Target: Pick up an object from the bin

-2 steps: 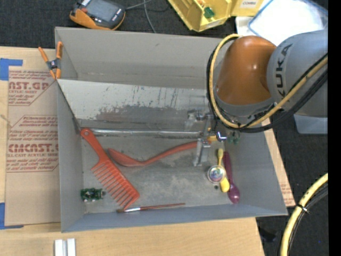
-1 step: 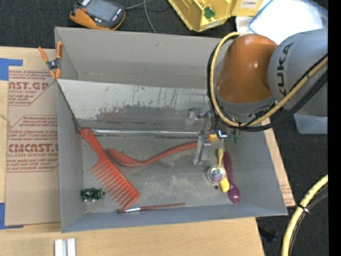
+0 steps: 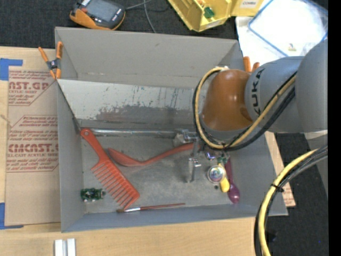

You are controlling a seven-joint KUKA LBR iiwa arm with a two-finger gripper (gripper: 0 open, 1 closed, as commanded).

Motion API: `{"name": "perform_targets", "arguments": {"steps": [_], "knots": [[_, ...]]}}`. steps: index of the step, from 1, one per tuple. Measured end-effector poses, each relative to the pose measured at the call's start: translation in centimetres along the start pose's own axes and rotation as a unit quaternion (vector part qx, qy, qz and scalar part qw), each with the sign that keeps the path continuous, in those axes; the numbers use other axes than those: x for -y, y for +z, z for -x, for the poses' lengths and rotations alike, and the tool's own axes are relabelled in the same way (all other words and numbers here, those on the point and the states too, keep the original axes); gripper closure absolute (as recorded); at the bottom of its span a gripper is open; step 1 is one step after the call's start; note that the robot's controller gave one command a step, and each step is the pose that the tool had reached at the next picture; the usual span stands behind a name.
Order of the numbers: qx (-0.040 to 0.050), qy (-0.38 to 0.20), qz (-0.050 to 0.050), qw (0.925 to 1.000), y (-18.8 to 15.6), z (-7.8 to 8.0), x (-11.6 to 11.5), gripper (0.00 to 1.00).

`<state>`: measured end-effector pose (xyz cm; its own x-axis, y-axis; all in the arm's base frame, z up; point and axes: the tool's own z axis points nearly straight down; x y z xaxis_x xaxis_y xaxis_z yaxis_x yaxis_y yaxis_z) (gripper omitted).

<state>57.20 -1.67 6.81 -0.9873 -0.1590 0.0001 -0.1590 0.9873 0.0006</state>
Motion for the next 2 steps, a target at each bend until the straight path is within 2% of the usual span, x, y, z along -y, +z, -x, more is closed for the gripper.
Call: {"name": "perform_targets", "arguments": {"steps": [1, 2], "knots": [[0.0089, -0.001, -0.002, 1.0000, -6.7, 0.6, 0.7, 0.00], [-0.0025, -0.056, 0.003, 0.9984, -3.0, 3.0, -8.9, 0.00]]}}
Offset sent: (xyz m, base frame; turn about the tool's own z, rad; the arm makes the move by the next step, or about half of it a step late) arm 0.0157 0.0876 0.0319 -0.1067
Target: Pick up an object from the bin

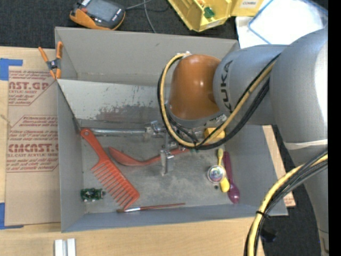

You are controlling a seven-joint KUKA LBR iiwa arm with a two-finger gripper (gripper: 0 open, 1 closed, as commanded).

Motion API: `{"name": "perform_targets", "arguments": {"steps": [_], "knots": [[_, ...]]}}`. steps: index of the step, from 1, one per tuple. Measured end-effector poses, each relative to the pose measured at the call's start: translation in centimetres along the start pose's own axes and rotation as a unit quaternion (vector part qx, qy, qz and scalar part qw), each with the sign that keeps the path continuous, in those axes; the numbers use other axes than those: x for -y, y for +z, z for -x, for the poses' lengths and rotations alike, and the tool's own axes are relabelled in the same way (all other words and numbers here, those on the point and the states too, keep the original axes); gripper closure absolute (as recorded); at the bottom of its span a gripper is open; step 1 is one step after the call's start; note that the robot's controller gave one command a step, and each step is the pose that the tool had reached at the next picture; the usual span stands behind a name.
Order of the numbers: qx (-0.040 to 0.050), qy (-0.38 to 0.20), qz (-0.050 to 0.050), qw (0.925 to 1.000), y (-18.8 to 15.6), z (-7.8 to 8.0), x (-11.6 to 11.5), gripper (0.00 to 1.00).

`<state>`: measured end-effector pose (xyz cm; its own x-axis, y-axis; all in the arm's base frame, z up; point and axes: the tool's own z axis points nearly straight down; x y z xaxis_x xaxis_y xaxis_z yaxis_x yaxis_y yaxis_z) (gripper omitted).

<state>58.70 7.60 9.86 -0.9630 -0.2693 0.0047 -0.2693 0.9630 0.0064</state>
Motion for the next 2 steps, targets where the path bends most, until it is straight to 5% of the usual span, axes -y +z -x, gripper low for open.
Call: {"name": "perform_targets", "arguments": {"steps": [1, 2], "knots": [[0.0097, -0.068, -0.008, 0.9976, 2.8, -2.0, 9.1, 0.00], [0.0056, -0.084, 0.000, 0.9965, 2.8, 0.9, -2.6, 1.00]]}}
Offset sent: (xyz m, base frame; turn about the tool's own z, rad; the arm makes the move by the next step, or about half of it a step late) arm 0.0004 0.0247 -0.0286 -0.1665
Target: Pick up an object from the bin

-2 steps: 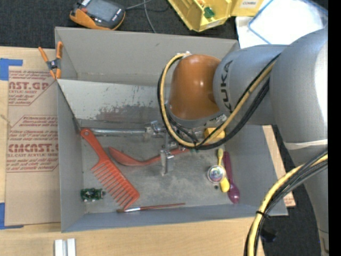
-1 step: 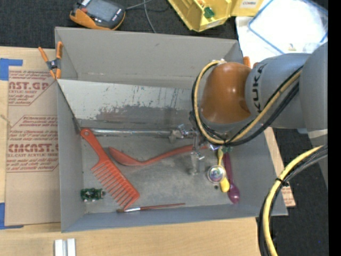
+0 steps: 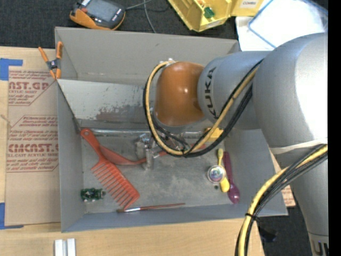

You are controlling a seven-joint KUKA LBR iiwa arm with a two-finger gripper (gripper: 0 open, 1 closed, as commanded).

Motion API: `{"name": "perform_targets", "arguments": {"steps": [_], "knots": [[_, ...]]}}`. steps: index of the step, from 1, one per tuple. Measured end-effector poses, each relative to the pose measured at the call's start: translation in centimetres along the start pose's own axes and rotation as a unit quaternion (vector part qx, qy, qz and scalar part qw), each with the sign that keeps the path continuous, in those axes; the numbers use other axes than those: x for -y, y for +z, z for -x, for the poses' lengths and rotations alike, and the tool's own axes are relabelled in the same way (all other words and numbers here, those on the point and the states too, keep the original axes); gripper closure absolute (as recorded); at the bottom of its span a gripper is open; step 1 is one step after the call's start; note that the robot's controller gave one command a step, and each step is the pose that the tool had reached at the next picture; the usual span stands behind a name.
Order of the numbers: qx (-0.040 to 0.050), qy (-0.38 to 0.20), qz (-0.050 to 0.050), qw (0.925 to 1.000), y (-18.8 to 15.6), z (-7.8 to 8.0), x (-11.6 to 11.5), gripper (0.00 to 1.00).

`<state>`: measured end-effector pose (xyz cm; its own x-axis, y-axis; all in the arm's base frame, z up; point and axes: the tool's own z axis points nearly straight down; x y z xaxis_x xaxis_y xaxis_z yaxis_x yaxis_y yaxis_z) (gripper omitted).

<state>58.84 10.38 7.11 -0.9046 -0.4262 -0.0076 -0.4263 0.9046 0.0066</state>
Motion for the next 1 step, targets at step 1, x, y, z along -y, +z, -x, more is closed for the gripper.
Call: {"name": "perform_targets", "arguments": {"steps": [1], "knots": [[0.0000, 0.000, 0.000, 1.0000, 0.00, 0.00, 0.00, 1.00]]}}
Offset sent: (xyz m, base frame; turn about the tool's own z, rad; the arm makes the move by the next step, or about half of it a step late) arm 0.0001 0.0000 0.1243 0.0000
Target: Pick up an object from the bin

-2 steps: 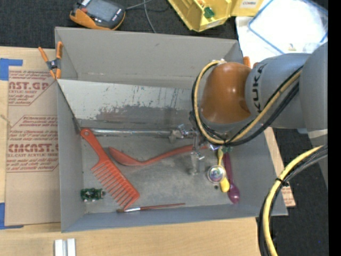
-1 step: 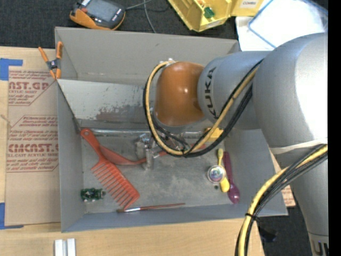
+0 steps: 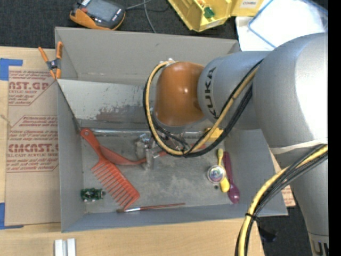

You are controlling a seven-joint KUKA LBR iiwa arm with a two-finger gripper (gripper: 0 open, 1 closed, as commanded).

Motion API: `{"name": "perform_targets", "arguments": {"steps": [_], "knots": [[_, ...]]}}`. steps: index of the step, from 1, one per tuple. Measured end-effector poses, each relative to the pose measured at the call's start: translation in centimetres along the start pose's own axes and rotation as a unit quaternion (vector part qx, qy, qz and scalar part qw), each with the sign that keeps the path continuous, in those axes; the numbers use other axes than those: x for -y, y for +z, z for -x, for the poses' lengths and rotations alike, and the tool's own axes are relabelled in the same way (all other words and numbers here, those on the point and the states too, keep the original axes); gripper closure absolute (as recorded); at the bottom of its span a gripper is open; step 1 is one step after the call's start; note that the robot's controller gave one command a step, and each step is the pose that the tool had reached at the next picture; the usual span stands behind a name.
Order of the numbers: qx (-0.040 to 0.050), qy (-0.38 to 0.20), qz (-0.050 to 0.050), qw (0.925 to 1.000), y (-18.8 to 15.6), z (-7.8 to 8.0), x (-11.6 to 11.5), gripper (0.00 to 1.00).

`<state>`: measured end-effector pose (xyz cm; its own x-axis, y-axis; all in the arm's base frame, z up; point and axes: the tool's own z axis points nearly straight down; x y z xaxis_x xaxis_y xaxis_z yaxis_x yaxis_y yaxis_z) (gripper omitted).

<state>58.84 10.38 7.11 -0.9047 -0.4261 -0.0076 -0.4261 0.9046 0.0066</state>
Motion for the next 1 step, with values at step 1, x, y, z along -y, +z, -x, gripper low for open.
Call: {"name": "perform_targets", "arguments": {"steps": [1], "knots": [[-0.0065, 0.000, 0.001, 1.0000, -2.22, -0.38, -0.08, 1.00]]}}
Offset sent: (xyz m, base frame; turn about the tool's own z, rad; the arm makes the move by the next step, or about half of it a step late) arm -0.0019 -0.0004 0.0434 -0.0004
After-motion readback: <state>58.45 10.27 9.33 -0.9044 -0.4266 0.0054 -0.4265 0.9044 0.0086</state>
